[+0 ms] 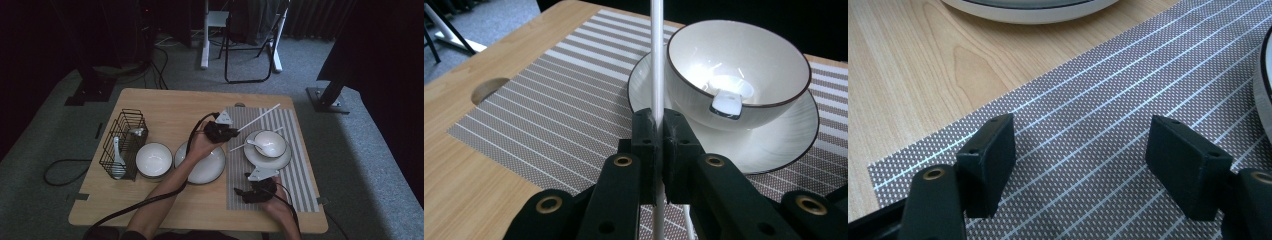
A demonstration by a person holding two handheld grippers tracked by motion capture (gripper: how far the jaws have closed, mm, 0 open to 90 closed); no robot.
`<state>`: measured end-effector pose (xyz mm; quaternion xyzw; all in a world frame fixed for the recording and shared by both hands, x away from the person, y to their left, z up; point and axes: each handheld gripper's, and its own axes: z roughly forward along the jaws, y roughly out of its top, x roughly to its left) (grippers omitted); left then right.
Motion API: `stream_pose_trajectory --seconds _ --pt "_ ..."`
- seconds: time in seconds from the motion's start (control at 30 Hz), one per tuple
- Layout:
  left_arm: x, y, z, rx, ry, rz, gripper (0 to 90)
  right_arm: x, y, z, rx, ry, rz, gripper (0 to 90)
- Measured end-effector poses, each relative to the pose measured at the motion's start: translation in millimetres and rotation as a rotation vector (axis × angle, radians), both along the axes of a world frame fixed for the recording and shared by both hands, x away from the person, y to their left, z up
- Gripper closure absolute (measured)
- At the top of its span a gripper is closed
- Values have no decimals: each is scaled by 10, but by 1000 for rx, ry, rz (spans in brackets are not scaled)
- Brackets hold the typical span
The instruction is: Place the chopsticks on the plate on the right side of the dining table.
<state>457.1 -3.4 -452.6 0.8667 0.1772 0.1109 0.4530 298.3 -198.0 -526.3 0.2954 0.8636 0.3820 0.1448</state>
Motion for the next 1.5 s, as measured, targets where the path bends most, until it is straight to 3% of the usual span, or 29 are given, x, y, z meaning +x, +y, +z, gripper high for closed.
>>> stream_pose_trajectory --seconds 0.77,1.5 --pt "-9 -130 -229 79 31 0 859 5 -3 0 1 5 0 276" --pt "36 -220 -339 150 62 24 859 -4 1 0 -2 -4 0 276"
